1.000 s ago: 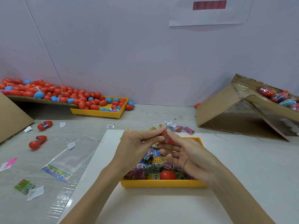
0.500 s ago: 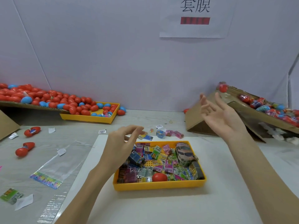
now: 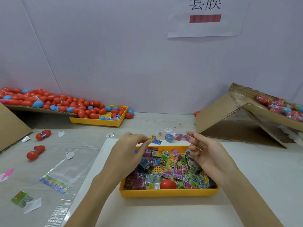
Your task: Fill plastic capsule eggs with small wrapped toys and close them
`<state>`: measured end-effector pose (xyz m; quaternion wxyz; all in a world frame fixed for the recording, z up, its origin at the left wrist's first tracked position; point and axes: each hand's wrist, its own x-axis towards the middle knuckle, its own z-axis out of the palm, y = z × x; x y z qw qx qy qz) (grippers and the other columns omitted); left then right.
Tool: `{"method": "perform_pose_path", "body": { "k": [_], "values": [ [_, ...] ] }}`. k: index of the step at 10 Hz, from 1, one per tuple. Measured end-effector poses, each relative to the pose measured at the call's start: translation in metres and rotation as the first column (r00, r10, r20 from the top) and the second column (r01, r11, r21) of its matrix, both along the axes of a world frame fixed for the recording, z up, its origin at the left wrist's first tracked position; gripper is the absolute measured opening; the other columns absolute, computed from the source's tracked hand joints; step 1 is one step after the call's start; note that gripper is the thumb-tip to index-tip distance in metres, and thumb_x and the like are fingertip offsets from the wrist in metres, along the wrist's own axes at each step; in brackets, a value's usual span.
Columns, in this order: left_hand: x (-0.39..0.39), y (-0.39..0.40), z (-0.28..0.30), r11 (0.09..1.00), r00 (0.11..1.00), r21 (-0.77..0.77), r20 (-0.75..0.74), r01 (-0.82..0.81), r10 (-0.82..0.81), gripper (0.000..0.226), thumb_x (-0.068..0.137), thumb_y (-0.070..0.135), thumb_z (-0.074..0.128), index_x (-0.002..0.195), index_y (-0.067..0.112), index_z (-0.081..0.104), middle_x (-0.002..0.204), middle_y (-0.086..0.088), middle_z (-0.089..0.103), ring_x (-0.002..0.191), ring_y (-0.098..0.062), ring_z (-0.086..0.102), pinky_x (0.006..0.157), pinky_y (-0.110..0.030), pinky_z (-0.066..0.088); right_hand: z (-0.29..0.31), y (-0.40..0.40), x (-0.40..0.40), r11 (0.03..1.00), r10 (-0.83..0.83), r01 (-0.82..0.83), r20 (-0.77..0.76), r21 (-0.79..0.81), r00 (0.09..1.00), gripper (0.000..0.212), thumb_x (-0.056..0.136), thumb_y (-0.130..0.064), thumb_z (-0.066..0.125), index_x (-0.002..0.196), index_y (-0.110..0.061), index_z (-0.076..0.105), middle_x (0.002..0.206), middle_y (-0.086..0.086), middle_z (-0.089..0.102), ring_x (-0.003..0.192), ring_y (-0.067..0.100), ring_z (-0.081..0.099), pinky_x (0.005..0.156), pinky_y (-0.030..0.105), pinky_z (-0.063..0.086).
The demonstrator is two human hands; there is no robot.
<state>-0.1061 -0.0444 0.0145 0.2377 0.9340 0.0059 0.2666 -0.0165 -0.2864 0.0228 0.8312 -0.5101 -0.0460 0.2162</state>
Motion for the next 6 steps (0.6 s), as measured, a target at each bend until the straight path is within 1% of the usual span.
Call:
{"method": "perform_pose_path", "body": {
  "k": [1, 2, 3, 4, 5, 6],
  "values": [
    [-0.002, -0.003, 0.002, 0.998, 0.999, 0.058, 0.006, 0.038, -0.039, 0.022, 0.102, 0.034, 0.061, 0.115, 0.024, 0.075, 0.102, 0.014, 0.071, 0.100, -0.003, 0.055, 0.082, -0.020, 0.047, -0.002, 0.005, -0.005, 0.996, -0.043, 0.050, 0.081, -0.079, 0.996, 0.027, 0.103, -0.018, 0.058, 0.098, -0.010, 0.082, 0.072, 0.001, 0.060, 0.062, 0.011, 0.054, 0.050, 0.020, 0.043],
    [-0.003, -0.005, 0.003, 0.992, 0.995, 0.088, -0.038, 0.092, -0.089, 0.024, 0.103, 0.037, 0.058, 0.116, 0.026, 0.074, 0.106, 0.016, 0.071, 0.103, -0.002, 0.054, 0.086, -0.025, 0.050, -0.002, 0.008, -0.011, 0.989, -0.087, 0.107, 0.180, -0.104, 0.980, 0.029, 0.105, -0.018, 0.055, 0.096, -0.010, 0.082, 0.071, 0.004, 0.059, 0.063, 0.014, 0.052, 0.057, 0.028, 0.039],
    [-0.004, -0.007, 0.002, 0.980, 0.989, 0.142, -0.074, 0.140, -0.131, 0.027, 0.104, 0.043, 0.054, 0.117, 0.030, 0.073, 0.108, 0.020, 0.070, 0.102, 0.003, 0.049, 0.083, -0.016, 0.045, -0.001, 0.010, -0.015, 0.972, -0.119, 0.167, 0.269, -0.164, 0.956, 0.033, 0.107, -0.021, 0.053, 0.093, -0.016, 0.082, 0.070, 0.006, 0.058, 0.061, 0.017, 0.045, 0.056, 0.033, 0.029],
    [-0.004, -0.007, 0.000, 0.975, 0.983, 0.151, -0.110, 0.161, -0.145, 0.027, 0.104, 0.043, 0.053, 0.119, 0.033, 0.072, 0.109, 0.022, 0.069, 0.101, 0.007, 0.044, 0.080, -0.007, 0.037, 0.003, 0.011, -0.019, 0.954, -0.124, 0.201, 0.319, -0.222, 0.940, 0.034, 0.106, -0.024, 0.053, 0.088, -0.022, 0.082, 0.068, 0.006, 0.059, 0.055, 0.015, 0.044, 0.049, 0.028, 0.029],
    [-0.005, -0.006, 0.007, 0.982, 0.988, 0.140, -0.102, 0.128, -0.114, 0.028, 0.105, 0.044, 0.052, 0.120, 0.033, 0.072, 0.111, 0.023, 0.068, 0.105, 0.005, 0.048, 0.084, -0.010, 0.041, 0.006, 0.011, -0.020, 0.948, -0.135, 0.223, 0.349, -0.227, 0.927, 0.034, 0.105, -0.024, 0.054, 0.086, -0.022, 0.082, 0.066, 0.006, 0.059, 0.052, 0.013, 0.046, 0.042, 0.024, 0.032],
    [-0.013, -0.001, 0.016, 0.990, 0.994, 0.132, -0.101, 0.048, -0.035, 0.029, 0.105, 0.046, 0.050, 0.123, 0.034, 0.069, 0.116, 0.023, 0.065, 0.111, 0.003, 0.049, 0.090, -0.011, 0.040, 0.007, 0.010, -0.023, 0.926, -0.194, 0.302, 0.400, -0.227, 0.896, 0.033, 0.104, -0.024, 0.053, 0.087, -0.020, 0.081, 0.065, 0.008, 0.062, 0.054, 0.015, 0.054, 0.043, 0.021, 0.043]
  ]
}}
